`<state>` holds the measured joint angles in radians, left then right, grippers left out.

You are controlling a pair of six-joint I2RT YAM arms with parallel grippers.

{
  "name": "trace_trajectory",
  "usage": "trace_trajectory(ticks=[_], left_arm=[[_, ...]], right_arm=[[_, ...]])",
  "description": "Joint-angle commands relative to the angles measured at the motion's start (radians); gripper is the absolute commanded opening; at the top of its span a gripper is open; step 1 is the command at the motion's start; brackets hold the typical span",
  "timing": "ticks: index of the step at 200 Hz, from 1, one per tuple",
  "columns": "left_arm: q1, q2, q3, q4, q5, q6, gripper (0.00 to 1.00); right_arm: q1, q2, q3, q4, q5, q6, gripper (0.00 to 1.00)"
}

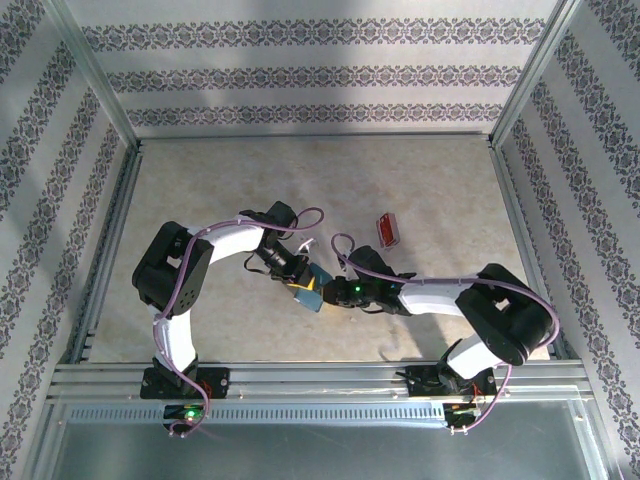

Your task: Put the credit cards into the card holder

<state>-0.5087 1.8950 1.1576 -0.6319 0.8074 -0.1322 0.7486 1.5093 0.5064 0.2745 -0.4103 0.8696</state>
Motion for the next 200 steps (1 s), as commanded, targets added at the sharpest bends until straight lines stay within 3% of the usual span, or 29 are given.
trace_trajectory(ticks=[1,41,200], left_arm=[[0.000,0.011,-0.023,0.000,-0.048,0.003,0.00],[0.001,0.018,-0.018,-0.007,-0.050,0.001,0.00],[0.001,0.010,-0.027,0.006,0.002,-0.023,0.00]], right_arm=[[0.000,-0.061,-0.017,0.003,-0.021,0.003,0.15],[-0.001,-0.106,-0.026,-0.041,-0.006,-0.012,0.15],[-0.013,0.058,-0.076,0.135,0.025,0.067,0.15]])
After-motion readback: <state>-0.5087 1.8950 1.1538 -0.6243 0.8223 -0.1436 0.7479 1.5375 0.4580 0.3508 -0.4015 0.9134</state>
